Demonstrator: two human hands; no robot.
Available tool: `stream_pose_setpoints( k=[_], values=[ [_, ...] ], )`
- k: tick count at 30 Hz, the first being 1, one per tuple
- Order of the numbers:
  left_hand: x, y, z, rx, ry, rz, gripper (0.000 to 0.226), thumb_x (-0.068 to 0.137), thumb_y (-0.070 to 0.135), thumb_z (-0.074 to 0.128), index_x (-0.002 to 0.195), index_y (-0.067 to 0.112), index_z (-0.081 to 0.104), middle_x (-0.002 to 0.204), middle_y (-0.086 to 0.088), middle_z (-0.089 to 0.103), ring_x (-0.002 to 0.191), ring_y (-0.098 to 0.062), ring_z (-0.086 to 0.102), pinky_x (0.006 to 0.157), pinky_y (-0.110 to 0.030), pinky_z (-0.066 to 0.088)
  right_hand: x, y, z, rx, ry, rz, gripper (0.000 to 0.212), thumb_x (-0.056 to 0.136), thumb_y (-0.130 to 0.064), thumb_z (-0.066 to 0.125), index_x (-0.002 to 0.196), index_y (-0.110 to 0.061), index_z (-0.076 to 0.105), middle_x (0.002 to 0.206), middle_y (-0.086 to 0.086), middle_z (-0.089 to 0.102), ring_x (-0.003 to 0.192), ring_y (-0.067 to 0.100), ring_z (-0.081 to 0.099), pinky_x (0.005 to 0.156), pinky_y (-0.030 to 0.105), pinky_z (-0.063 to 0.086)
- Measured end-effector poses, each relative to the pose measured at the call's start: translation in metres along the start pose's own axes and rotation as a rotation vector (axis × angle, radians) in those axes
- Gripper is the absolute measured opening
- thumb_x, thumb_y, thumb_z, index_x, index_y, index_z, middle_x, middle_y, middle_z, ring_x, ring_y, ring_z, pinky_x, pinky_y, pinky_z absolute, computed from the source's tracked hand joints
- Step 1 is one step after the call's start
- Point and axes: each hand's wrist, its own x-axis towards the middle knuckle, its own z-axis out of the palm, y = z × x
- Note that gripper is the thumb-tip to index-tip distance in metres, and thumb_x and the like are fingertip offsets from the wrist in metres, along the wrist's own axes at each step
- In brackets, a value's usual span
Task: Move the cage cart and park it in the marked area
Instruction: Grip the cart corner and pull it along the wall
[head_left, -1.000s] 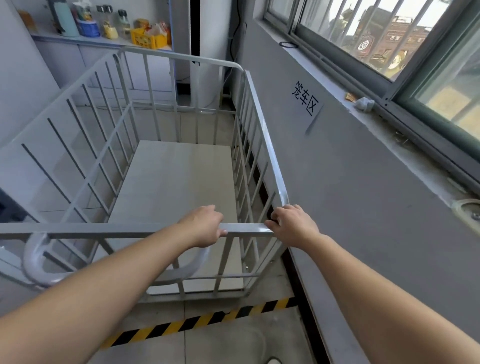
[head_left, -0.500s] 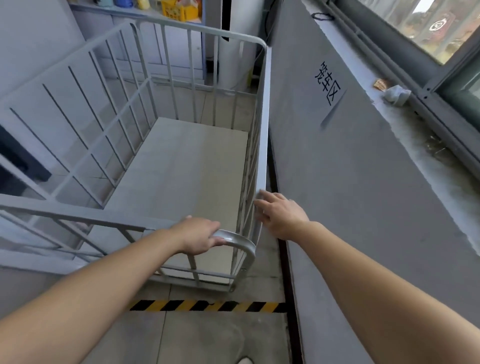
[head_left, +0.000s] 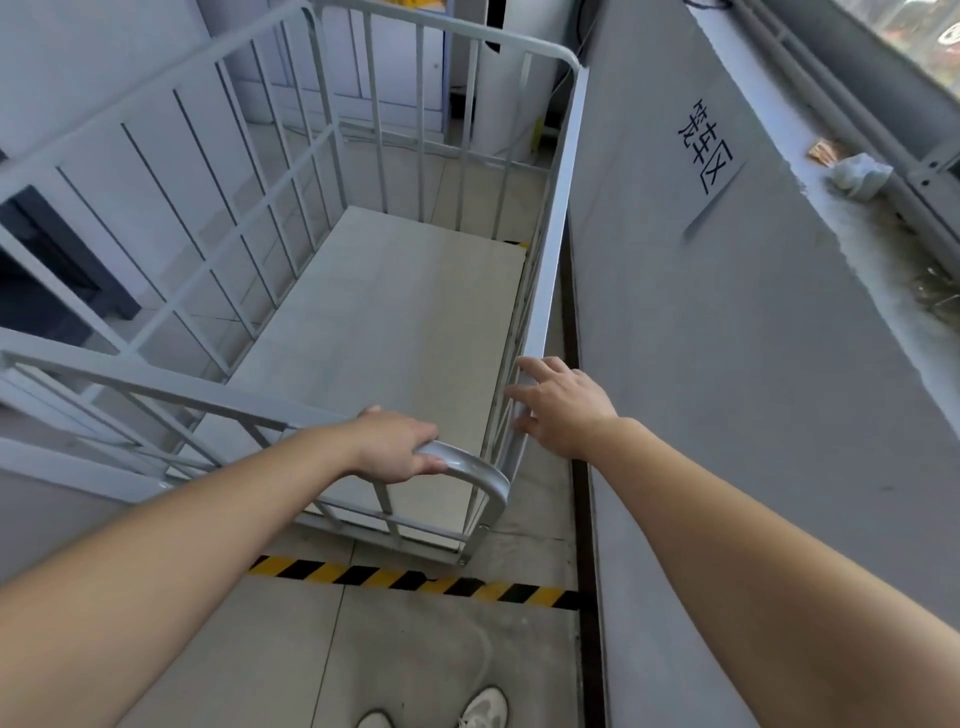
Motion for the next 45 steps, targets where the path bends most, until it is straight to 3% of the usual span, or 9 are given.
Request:
stream_pose_setpoints(
  k=[8,13,17,23,27,31,33,38,45],
  values=[
    [-0.020,-0.013,0.003,-0.058,-0.006,-0.059,0.043,0.093,0.062,0.034,0.097,0.023,0.052,0.091,0.003,0.059,0.083,-0.014,0.053,0.092,-0.037,0.030,0.012,-0.013,-0.006,-0.030,0.041,-0.093,0.042,0.093,-0.048,0.048,0.133,-0.036,0.049,0.145,0.001,0.031,0.130,0.021,0.028,0.103,0.035,0.031],
    [-0.028,-0.021,0.006,-0.060,0.004,-0.163,0.043,0.092,0.062,0.037,0.098,0.023,0.055,0.085,0.005,0.059,0.083,-0.015,0.054,0.098,-0.038,0.033,0.027,-0.011,-0.014,-0.061,-0.018,-0.193,0.049,0.093,-0.053,0.044,0.139,-0.035,0.044,0.156,0.000,0.022,0.145,0.018,0.011,0.112,0.036,0.018],
    [-0.032,-0.023,0.009,-0.064,0.048,-0.230,0.040,0.091,0.065,0.036,0.091,0.028,0.052,0.081,0.012,0.053,0.086,-0.013,0.051,0.100,-0.037,0.030,0.040,-0.009,-0.017,-0.079,-0.052,-0.262,0.047,0.097,-0.051,0.034,0.140,-0.033,0.042,0.155,-0.002,0.028,0.146,0.017,0.010,0.116,0.038,0.011],
    [-0.037,-0.027,0.009,-0.024,0.074,-0.293,0.056,0.090,0.067,0.033,0.116,0.025,0.060,0.116,0.002,0.065,0.110,-0.018,0.055,0.102,-0.036,0.025,0.062,-0.009,-0.021,-0.129,-0.115,-0.266,0.058,0.092,-0.063,0.033,0.140,-0.032,0.041,0.153,-0.002,0.031,0.146,0.016,0.010,0.117,0.038,0.005],
    [-0.037,-0.032,0.010,-0.040,0.058,-0.291,0.057,0.090,0.068,0.031,0.116,0.027,0.059,0.113,0.003,0.065,0.110,-0.018,0.055,0.104,-0.038,0.024,0.067,-0.011,-0.021,-0.170,-0.099,-0.309,0.059,0.087,-0.069,0.038,0.132,-0.033,0.049,0.139,-0.001,0.043,0.137,0.019,0.025,0.114,0.036,0.016],
    [-0.038,-0.032,0.011,-0.044,0.052,-0.272,0.051,0.090,0.068,0.028,0.100,0.027,0.057,0.094,0.006,0.061,0.105,-0.018,0.056,0.104,-0.040,0.026,0.076,-0.016,-0.029,-0.278,-0.187,-0.329,0.062,0.086,-0.072,0.034,0.137,-0.038,0.044,0.138,0.000,0.042,0.134,0.021,0.026,0.113,0.037,0.020],
    [-0.038,-0.030,0.010,-0.047,0.050,-0.272,0.057,0.091,0.068,0.028,0.105,0.023,0.061,0.100,0.005,0.064,0.105,-0.019,0.056,0.104,-0.040,0.026,0.081,-0.017,-0.032,-0.290,-0.230,-0.338,0.061,0.085,-0.072,0.034,0.133,-0.037,0.048,0.137,0.001,0.043,0.133,0.022,0.028,0.111,0.038,0.023],
    [-0.038,-0.028,0.008,-0.067,0.034,-0.260,0.050,0.091,0.066,0.029,0.092,0.026,0.058,0.090,0.005,0.062,0.092,-0.018,0.053,0.100,-0.039,0.028,0.081,-0.017,-0.030,-0.271,-0.275,-0.349,0.060,0.087,-0.069,0.036,0.130,-0.031,0.051,0.135,0.001,0.049,0.134,0.021,0.032,0.112,0.040,0.024],
    [-0.039,-0.029,0.011,-0.063,0.021,-0.267,0.053,0.091,0.066,0.029,0.096,0.024,0.060,0.086,0.006,0.060,0.091,-0.019,0.051,0.103,-0.041,0.027,0.078,-0.020,-0.031,-0.272,-0.276,-0.350,0.059,0.088,-0.068,0.036,0.131,-0.030,0.050,0.135,0.002,0.049,0.133,0.023,0.032,0.112,0.040,0.025]
  ],
)
